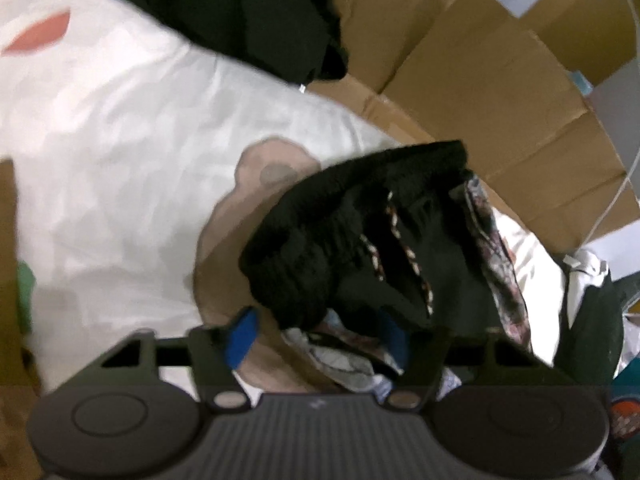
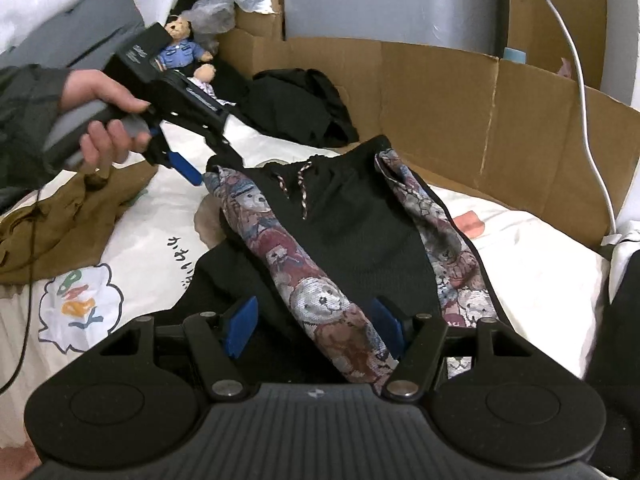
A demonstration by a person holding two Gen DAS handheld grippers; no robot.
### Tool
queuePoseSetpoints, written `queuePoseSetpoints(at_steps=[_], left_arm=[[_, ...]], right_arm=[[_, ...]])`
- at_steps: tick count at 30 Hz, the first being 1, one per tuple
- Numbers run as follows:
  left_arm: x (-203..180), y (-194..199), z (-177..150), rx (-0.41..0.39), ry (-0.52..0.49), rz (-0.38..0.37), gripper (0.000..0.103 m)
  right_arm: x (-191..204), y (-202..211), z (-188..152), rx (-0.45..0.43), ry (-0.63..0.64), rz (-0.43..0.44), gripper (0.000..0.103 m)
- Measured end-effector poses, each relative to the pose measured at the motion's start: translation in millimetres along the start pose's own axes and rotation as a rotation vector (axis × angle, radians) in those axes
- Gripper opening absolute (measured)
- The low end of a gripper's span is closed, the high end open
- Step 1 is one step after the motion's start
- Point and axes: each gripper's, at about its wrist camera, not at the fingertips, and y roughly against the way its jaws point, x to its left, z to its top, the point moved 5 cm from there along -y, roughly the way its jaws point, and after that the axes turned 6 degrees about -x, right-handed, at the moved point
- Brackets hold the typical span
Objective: Fold clothes
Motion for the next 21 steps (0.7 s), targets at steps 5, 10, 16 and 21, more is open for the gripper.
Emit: queuePoseSetpoints(at_steps=[5, 10, 16, 21], left_arm=[[-16.3, 11.1, 4.0, -0.026, -0.050, 0.008, 0.023], [-41.1, 26.5, 15.1, -0.074, -0.061, -0.019, 0.021], [-82.5, 21.2, 28.2, -0.131, -0.066, -0.033, 0.021], [-113.3, -1.6, 39.4, -0.146, -0.104, -0.025, 0.020]], right_arm=[[-6.3, -7.6, -15.3, 0.069, 0.054, -0.042, 0.054], [-28.9, -5.4, -28.2, 0.118, 0.040, -0.128, 0.050], [-48.4, -2.0, -35.1, 0.112, -0.007, -0.161, 0.034], [-72.1, 2.1, -38.6, 0.109, -0.099, -0.151, 0.013]])
